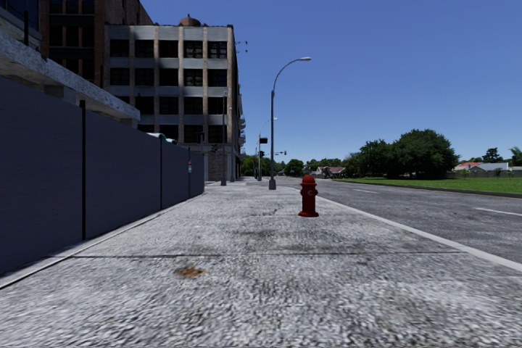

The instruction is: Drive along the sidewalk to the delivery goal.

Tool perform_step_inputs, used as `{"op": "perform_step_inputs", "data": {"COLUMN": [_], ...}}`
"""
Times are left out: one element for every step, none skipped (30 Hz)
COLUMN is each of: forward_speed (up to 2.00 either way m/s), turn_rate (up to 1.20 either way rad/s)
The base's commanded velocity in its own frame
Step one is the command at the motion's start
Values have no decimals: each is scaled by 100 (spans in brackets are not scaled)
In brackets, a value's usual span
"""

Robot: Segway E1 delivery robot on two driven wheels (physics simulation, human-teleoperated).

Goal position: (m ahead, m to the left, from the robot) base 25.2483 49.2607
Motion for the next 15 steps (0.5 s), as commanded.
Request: {"op": "perform_step_inputs", "data": {"forward_speed": [200, 200, 200, 200, 200, 200, 200, 200, 200, 200, 200, 200, 200, 200, 200], "turn_rate": [0, 0, 0, 0, 0, 0, 0, 1, 5, 10, 10, 12, 12, 14, 16]}}
